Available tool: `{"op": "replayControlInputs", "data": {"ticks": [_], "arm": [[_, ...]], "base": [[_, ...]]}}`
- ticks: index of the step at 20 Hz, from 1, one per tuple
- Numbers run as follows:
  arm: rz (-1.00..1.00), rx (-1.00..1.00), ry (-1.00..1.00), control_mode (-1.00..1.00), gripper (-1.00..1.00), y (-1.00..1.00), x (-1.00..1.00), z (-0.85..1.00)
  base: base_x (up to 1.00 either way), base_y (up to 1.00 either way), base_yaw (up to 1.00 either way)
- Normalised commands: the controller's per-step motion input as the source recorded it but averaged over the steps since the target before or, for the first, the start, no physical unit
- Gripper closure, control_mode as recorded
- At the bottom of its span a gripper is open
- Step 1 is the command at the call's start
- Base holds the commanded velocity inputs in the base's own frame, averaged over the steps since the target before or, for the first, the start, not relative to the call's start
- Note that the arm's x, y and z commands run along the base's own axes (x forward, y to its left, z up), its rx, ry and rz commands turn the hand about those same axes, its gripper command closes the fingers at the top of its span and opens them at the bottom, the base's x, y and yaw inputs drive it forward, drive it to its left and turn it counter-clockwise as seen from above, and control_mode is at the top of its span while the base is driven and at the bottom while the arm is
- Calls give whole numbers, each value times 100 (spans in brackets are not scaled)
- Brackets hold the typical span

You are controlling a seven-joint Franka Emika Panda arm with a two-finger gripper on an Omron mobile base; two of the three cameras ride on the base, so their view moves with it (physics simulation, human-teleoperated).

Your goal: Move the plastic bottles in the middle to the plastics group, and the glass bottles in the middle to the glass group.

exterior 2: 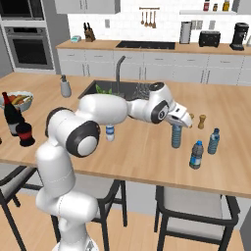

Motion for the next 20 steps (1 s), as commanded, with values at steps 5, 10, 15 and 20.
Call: {"op": "replayControlInputs", "data": {"ticks": [5, 10, 15, 20], "arm": [[0, 2, 0, -100, 100, -9, 1, -19], [0, 1, 0, -100, 100, -16, 1, -50], [0, 0, -7, -100, 100, -16, 10, -10], [0, 0, -2, -100, 100, -11, 23, 0]], "base": [[0, 0, 0], [0, 0, 0], [0, 0, 0], [0, 0, 0]]}}
